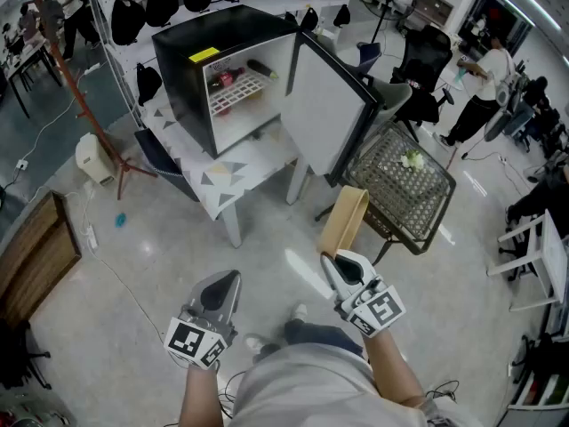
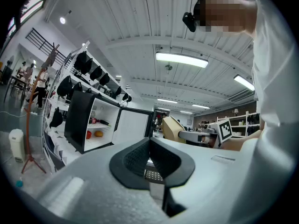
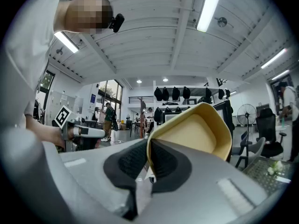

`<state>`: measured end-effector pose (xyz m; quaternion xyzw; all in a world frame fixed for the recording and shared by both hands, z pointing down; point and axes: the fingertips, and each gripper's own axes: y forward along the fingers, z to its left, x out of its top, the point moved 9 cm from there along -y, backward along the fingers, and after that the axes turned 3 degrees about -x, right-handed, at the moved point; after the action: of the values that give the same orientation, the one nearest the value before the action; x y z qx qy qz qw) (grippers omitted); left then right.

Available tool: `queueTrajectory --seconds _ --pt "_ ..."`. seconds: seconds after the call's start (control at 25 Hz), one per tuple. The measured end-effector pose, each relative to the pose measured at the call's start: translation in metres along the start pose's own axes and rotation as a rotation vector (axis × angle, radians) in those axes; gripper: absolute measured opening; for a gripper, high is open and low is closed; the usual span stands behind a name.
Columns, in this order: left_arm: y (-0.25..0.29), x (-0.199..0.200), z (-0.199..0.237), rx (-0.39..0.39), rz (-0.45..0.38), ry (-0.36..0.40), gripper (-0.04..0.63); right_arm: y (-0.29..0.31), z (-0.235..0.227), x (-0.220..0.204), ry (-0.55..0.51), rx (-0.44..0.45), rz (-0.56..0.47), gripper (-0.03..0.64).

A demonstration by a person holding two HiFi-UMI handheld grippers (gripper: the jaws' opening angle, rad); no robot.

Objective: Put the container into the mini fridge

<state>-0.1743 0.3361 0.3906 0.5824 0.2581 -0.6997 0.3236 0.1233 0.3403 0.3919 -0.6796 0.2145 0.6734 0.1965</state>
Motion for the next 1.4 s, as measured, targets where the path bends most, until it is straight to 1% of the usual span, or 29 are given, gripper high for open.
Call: queueTrajectory --seconds 0.2,0.44,0.56,0.68,0.84,1.04,1.2,1.4 --pt "0.033 0.006 -0.009 0.021 0.000 0.021 0.008 0.007 -0.031 0.006 0.000 0.038 -0.009 0.018" --pt "0.075 0.013 -0.015 0.092 0.000 0.033 0.008 0.015 -0.075 0.008 0.032 0.098 -0.025 0.018" --pt "0.100 0.015 -0.020 0.095 0.004 0.024 0.008 0.017 -0.095 0.007 0.035 0.139 -0.032 0.018" --pt "0.126 0.015 -0.027 0.104 0.023 0.043 0.008 0.019 -0.111 0.006 0.029 0.181 -0.039 0.020" --pt "0.161 0.007 -0.032 0.118 0.054 0.065 0.008 0.023 -0.135 0.006 0.039 0.220 -0.048 0.020" --pt "0.187 0.007 -0.036 0.123 0.081 0.074 0.008 0.031 -0.152 0.001 0.049 0.255 -0.042 0.020" --pt "0.199 0.011 -0.026 0.141 0.085 0.067 0.008 0.046 -0.162 -0.004 0.054 0.272 -0.028 0.020" --pt "0.211 0.011 0.009 0.137 0.078 0.063 0.008 0.082 -0.170 -0.007 0.056 0.276 -0.014 0.020"
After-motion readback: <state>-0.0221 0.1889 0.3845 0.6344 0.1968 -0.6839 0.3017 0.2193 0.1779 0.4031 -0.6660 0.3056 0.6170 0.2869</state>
